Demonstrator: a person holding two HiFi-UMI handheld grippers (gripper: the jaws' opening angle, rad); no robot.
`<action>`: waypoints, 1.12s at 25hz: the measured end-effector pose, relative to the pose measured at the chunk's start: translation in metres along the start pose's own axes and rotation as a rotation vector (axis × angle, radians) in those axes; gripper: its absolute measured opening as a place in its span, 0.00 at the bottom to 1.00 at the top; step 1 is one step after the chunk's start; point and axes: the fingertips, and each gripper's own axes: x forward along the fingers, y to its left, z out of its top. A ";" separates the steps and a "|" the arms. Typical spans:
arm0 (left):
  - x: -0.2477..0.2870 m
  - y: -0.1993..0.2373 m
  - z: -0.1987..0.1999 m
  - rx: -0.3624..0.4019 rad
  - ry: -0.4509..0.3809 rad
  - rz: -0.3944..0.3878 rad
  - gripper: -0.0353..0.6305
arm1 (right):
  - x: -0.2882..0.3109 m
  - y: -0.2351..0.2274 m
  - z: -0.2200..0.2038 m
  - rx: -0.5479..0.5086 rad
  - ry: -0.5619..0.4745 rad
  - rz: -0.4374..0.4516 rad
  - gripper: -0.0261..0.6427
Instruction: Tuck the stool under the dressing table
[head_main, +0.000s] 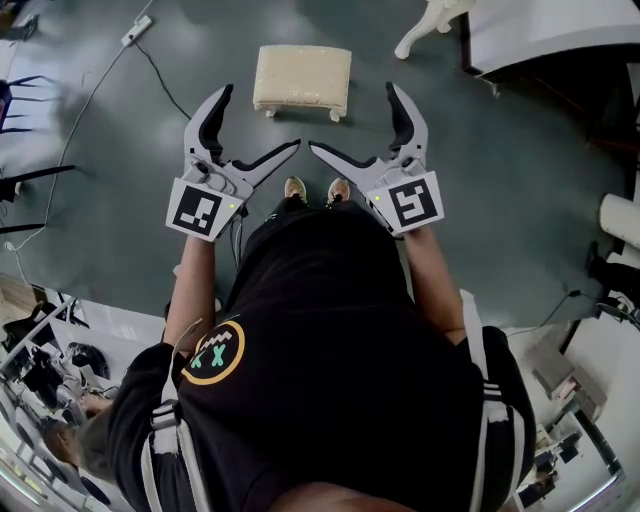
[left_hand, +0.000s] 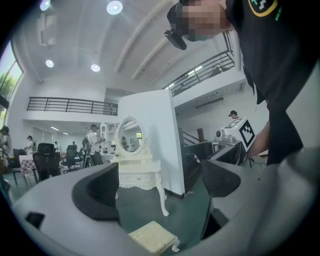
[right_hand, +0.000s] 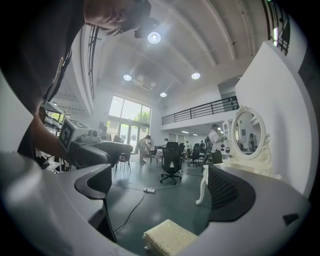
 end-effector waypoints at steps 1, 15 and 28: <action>0.000 0.001 -0.001 -0.002 0.002 0.001 0.81 | 0.002 0.000 0.002 0.008 -0.007 0.000 0.93; 0.006 0.004 -0.008 -0.027 0.020 0.010 0.81 | 0.007 -0.003 -0.004 0.003 0.000 0.020 0.93; 0.021 0.021 -0.091 -0.041 0.074 0.103 0.81 | 0.013 -0.026 -0.111 0.021 0.167 -0.005 0.93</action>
